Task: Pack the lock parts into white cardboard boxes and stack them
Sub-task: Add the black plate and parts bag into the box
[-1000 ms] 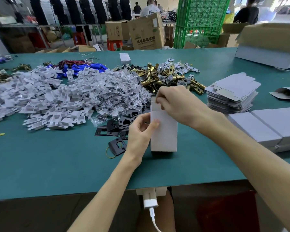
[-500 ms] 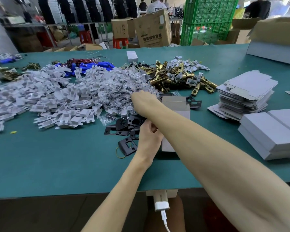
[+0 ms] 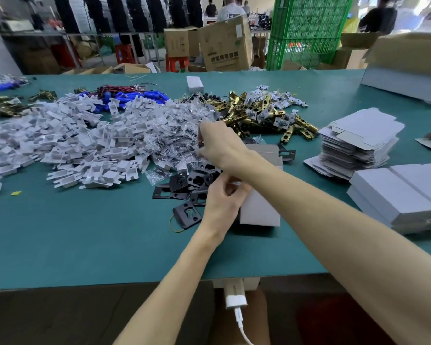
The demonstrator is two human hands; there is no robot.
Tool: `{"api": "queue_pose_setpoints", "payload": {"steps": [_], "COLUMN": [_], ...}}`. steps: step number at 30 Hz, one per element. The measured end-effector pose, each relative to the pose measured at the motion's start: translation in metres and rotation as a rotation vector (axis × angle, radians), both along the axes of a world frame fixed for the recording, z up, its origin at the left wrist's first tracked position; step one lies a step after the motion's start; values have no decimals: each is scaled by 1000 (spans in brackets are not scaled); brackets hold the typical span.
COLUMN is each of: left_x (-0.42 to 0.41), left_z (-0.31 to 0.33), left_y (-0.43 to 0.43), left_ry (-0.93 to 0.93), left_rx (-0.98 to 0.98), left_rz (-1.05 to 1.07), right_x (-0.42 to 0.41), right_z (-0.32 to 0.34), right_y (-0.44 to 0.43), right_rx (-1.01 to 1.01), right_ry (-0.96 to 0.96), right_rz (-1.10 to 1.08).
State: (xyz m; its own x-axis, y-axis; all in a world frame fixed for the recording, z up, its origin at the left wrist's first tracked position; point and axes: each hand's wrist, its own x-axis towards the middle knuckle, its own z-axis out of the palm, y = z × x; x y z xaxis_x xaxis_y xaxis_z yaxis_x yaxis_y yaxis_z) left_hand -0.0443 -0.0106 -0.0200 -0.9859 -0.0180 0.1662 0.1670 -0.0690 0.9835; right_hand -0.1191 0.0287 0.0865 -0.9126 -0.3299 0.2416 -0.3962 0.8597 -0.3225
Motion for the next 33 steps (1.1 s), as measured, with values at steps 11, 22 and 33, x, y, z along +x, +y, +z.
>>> {"api": "queue_pose_setpoints", "payload": {"steps": [11,22,33], "left_x": [3,2,0], "left_z": [3,2,-2], "left_y": [-1,-1,-2], "left_ry": [10,21,25], "left_rx": [57,104,92], "left_rz": [-35,-56,-49], "right_x": [24,41,46], "right_z": [29,8,0], "right_y": [91,133,135], "right_rx": [-569,-521,-381], "right_ry": [-194,8,-31], "right_rz": [103,-72,-135]}}
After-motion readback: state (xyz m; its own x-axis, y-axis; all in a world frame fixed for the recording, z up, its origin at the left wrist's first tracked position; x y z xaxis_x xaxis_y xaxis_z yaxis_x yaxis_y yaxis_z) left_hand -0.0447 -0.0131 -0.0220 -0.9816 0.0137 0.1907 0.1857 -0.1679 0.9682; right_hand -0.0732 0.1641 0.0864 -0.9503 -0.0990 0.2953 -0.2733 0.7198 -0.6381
